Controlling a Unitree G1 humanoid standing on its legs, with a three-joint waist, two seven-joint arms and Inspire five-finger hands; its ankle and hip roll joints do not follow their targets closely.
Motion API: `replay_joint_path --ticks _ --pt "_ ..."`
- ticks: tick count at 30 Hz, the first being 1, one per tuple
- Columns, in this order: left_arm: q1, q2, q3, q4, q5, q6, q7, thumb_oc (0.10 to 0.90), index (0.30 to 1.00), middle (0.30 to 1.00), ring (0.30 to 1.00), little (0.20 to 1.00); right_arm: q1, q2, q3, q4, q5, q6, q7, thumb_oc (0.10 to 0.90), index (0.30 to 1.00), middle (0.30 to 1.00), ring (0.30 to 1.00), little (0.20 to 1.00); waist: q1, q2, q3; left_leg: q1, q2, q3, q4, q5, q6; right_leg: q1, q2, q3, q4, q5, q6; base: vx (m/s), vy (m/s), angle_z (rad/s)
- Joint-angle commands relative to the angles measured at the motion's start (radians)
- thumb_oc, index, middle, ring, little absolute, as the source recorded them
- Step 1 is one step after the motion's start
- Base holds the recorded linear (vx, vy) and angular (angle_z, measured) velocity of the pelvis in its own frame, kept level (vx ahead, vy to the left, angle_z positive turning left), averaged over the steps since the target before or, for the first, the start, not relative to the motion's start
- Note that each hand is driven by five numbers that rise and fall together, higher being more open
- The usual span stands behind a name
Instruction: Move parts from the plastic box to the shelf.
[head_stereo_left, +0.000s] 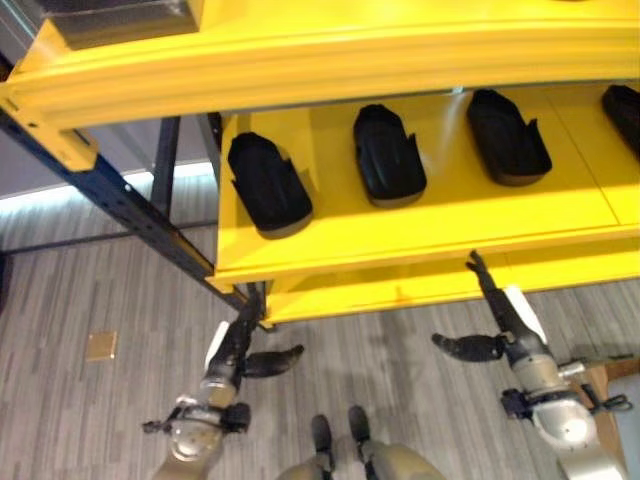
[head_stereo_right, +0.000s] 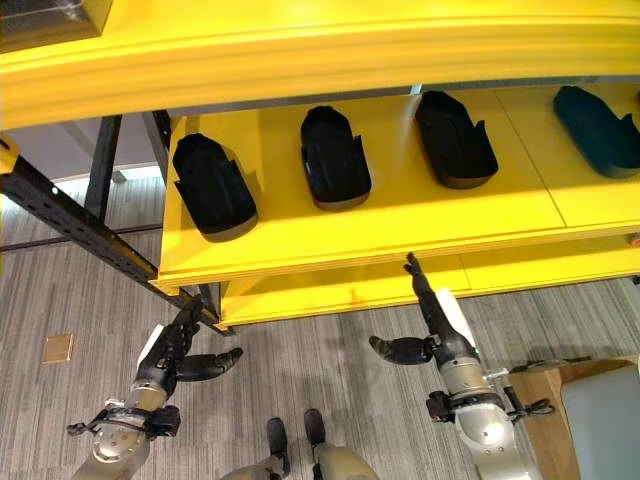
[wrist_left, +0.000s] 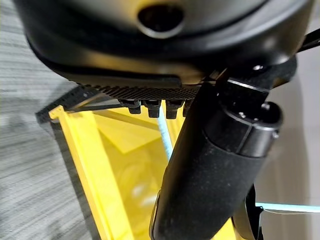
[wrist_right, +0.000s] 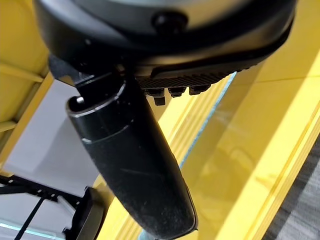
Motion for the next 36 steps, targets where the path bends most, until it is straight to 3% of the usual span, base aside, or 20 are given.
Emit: replay_joint_path --ticks 1,3,4,5,6,7,8,9,10,12,18,23,36 --pt "-0.068 0.005 0.012 -0.069 -0.015 -0.105 0.002 0.9 1.0 1.0 1.0 1.0 -0.037 -0.047 -0.072 -0.097 0.034 -0.089 -0.033 0.9 1.0 1.0 1.0 1.0 -0.014 0.002 -0.033 0.036 0.07 -0.013 0.214 0.028 -0.046 -0.044 -0.019 0.024 0.137 -0.142 0.065 0.01 -0.041 0.22" --pt "-0.066 0.007 0.019 -0.068 -0.015 -0.102 0.003 0.9 1.0 1.0 1.0 1.0 -0.046 -0.053 -0.063 -0.089 0.021 -0.084 -0.036 0.9 1.0 1.0 1.0 1.0 0.006 -0.008 -0.024 -0.02 0.035 -0.061 0.151 -0.002 -0.026 -0.03 -0.04 0.039 0.117 -0.145 0.08 0.08 -0.003 -0.06" --pt "-0.06 0.007 0.022 -0.071 -0.018 -0.104 0.001 0.9 1.0 1.0 1.0 1.0 -0.05 -0.059 -0.063 -0.088 0.017 -0.082 -0.037 0.9 1.0 1.0 1.0 1.0 0.008 -0.01 -0.028 -0.033 0.043 -0.074 0.099 -0.018 -0.018 -0.025 -0.049 0.049 0.106 -0.145 0.089 0.11 0.059 -0.18" --pt "-0.054 0.008 0.024 -0.077 -0.013 -0.107 0.003 0.9 1.0 1.0 1.0 1.0 -0.05 -0.061 -0.068 -0.091 0.015 -0.084 -0.041 0.9 1.0 1.0 1.0 1.0 0.006 -0.011 -0.027 -0.069 0.074 -0.073 0.042 0.008 -0.023 -0.018 -0.055 0.057 0.095 -0.144 0.097 0.08 0.046 -0.12" --pt "-0.052 0.008 0.024 -0.078 -0.013 -0.106 0.003 0.9 1.0 1.0 1.0 1.0 -0.049 -0.061 -0.067 -0.091 0.015 -0.084 -0.041 0.9 1.0 1.0 1.0 1.0 0.006 -0.012 -0.031 -0.066 0.073 -0.073 0.03 0.014 -0.023 -0.018 -0.057 0.057 0.092 -0.144 0.097 0.08 0.092 -0.03" --pt "-0.056 0.017 0.023 -0.076 0.005 -0.111 0.013 0.9 1.0 1.0 1.0 1.0 -0.05 -0.059 -0.071 -0.085 0.005 -0.082 -0.054 0.9 1.0 1.0 1.0 1.0 0.009 -0.01 -0.026 -0.13 0.106 -0.069 -0.047 0.098 -0.043 -0.014 -0.065 0.055 0.085 -0.144 0.103 0.11 0.107 0.02" --pt "-0.066 0.027 0.023 -0.071 0.011 -0.116 0.018 0.9 1.0 1.0 1.0 1.0 -0.068 -0.057 -0.06 -0.078 -0.002 -0.082 -0.066 0.9 1.0 1.0 1.0 1.0 0.016 -0.007 -0.028 -0.133 0.104 -0.086 -0.101 0.128 -0.047 -0.009 -0.064 0.064 0.079 -0.146 0.105 0.14 0.142 0.19" --pt "-0.071 0.029 0.024 -0.067 0.015 -0.118 0.027 0.9 1.0 1.0 1.0 1.0 -0.084 -0.056 -0.048 -0.073 -0.007 -0.082 -0.071 0.9 1.0 1.0 1.0 1.0 0.023 -0.005 -0.027 -0.126 0.111 -0.1 -0.126 0.15 -0.054 0.0 -0.06 0.077 0.077 -0.148 0.108 0.14 0.128 0.09" --pt "-0.072 0.027 0.025 -0.064 0.01 -0.122 0.027 0.9 1.0 1.0 1.0 1.0 -0.09 -0.051 -0.035 -0.07 -0.007 -0.085 -0.065 0.9 1.0 1.0 1.0 1.0 0.021 -0.001 -0.03 -0.092 0.124 -0.096 -0.14 0.126 -0.052 0.007 -0.054 0.097 0.078 -0.16 0.112 0.14 0.171 -0.29" --pt "-0.075 0.021 0.021 -0.08 0.019 -0.127 0.034 0.9 1.0 1.0 1.0 1.0 -0.097 -0.034 -0.016 -0.073 -0.015 -0.082 -0.053 0.9 1.0 1.0 1.0 1.0 0.021 0.009 -0.048 -0.065 0.125 -0.059 -0.139 0.12 -0.05 0.02 -0.068 0.12 0.048 -0.151 0.116 0.13 0.224 -0.91" --pt "-0.076 0.038 0.028 -0.089 0.011 -0.128 0.047 0.9 1.0 1.0 1.0 1.0 -0.143 -0.016 0.024 -0.071 -0.015 -0.066 -0.048 0.9 1.0 1.0 1.0 1.0 0.032 -0.006 -0.068 -0.034 0.099 0.028 -0.104 0.061 -0.02 0.032 -0.133 0.165 -0.016 -0.108 0.16 0.09 0.19 -0.48" --pt "-0.072 0.053 0.042 -0.09 0.006 -0.126 0.055 0.9 1.0 1.0 1.0 1.0 -0.171 -0.018 0.039 -0.081 -0.017 -0.065 -0.047 0.9 1.0 1.0 1.0 1.0 0.04 -0.022 -0.083 -0.051 0.087 0.049 -0.073 0.029 -0.005 0.022 -0.154 0.185 -0.046 -0.086 0.177 0.03 0.083 -0.28" --pt "-0.064 0.058 0.061 -0.095 0.007 -0.128 0.049 0.9 1.0 1.0 1.0 1.0 -0.223 -0.064 0.024 -0.167 -0.072 -0.088 -0.058 0.9 1.0 1.0 1.0 1.0 0.045 -0.049 -0.109 -0.002 0.097 0.057 -0.097 0.02 -0.001 0.043 -0.152 0.188 -0.068 -0.078 0.18 0.01 0.005 0.0"
